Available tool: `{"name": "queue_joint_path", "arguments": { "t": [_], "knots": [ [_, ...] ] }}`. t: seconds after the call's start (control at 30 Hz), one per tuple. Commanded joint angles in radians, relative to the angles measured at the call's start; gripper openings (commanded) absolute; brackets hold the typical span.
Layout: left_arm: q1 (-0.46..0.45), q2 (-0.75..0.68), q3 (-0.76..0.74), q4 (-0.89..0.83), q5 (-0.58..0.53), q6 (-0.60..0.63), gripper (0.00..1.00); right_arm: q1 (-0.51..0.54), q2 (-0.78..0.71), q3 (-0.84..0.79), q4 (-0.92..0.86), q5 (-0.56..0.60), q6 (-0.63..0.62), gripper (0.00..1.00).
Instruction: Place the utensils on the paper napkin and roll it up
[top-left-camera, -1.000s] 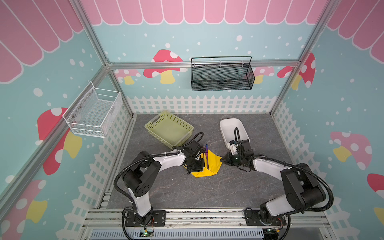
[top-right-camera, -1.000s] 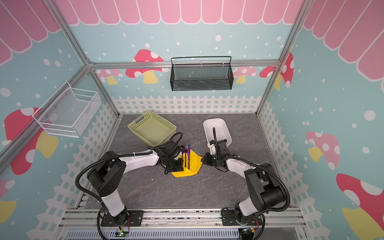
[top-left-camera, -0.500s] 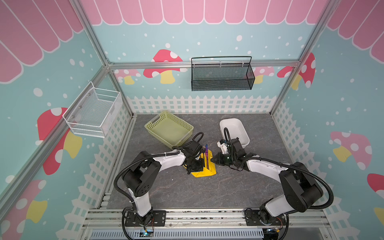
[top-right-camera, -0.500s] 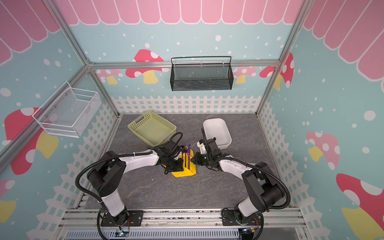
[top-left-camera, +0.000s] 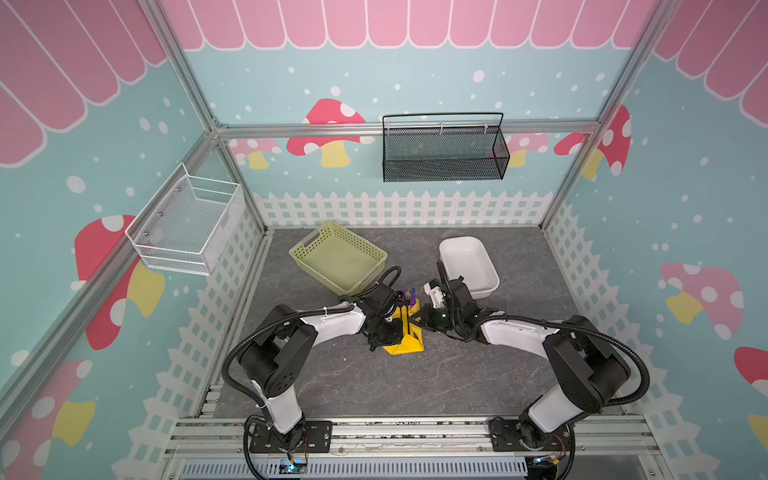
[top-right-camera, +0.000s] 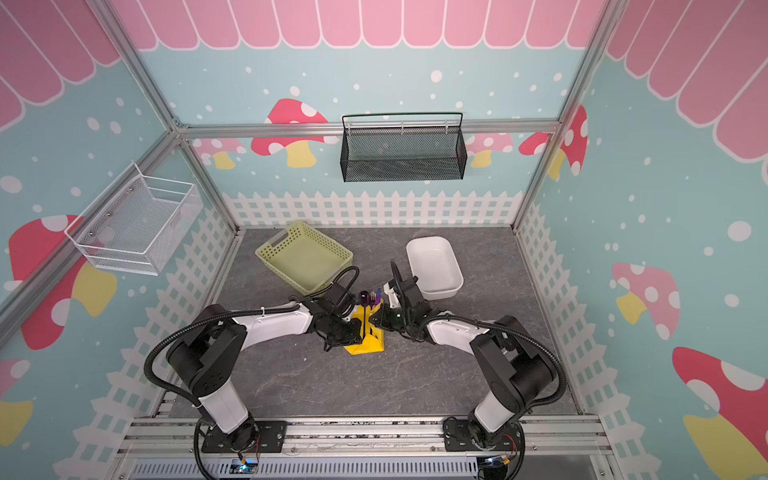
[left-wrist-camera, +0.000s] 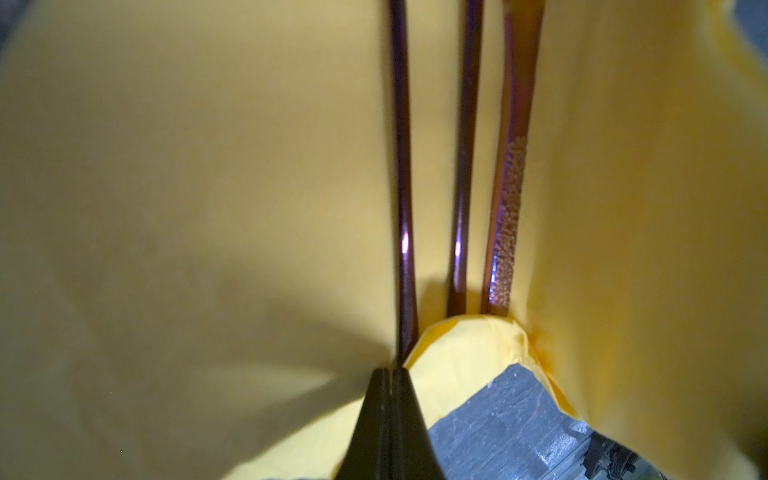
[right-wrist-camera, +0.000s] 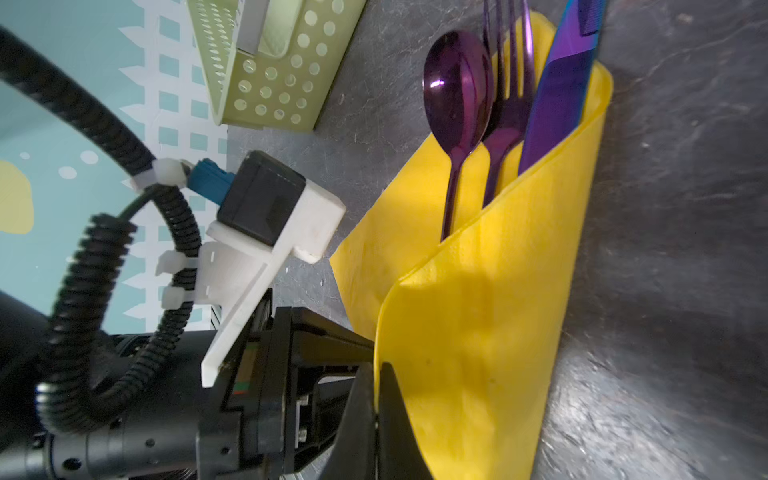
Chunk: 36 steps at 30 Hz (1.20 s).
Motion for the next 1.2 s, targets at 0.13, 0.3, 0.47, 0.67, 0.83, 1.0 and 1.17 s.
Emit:
{"name": "queue_joint_path", "arguments": {
  "t": [0.13, 0.3, 0.47, 0.67, 0.83, 1.0, 1.17],
  "knots": [
    [0.013, -0.029, -0.021, 0.032, 0.011, -0.004, 0.04, 0.025, 0.076, 0.020, 0.112, -0.008, 0.068, 0.02],
    [0.013, -0.034, -0.030, 0.037, 0.011, -0.008, 0.04, 0.033, 0.126, 0.025, 0.168, -0.028, 0.085, 0.02],
    [0.020, -0.059, -0.041, 0.031, 0.003, -0.014, 0.04, 0.035, 0.171, 0.031, 0.209, -0.047, 0.094, 0.02],
    [0.027, -0.093, -0.064, 0.013, -0.009, -0.009, 0.05, 0.035, 0.213, 0.034, 0.263, -0.071, 0.111, 0.02],
    [0.028, -0.078, -0.073, 0.013, 0.016, -0.011, 0.05, 0.036, 0.245, 0.042, 0.285, -0.090, 0.115, 0.02],
    [0.028, -0.057, -0.072, 0.012, 0.032, -0.011, 0.04, 0.036, 0.267, 0.047, 0.299, -0.103, 0.118, 0.02],
    [0.027, -0.038, -0.067, 0.012, 0.043, -0.010, 0.04, 0.036, 0.279, 0.053, 0.320, -0.121, 0.127, 0.02]
  ]
}}
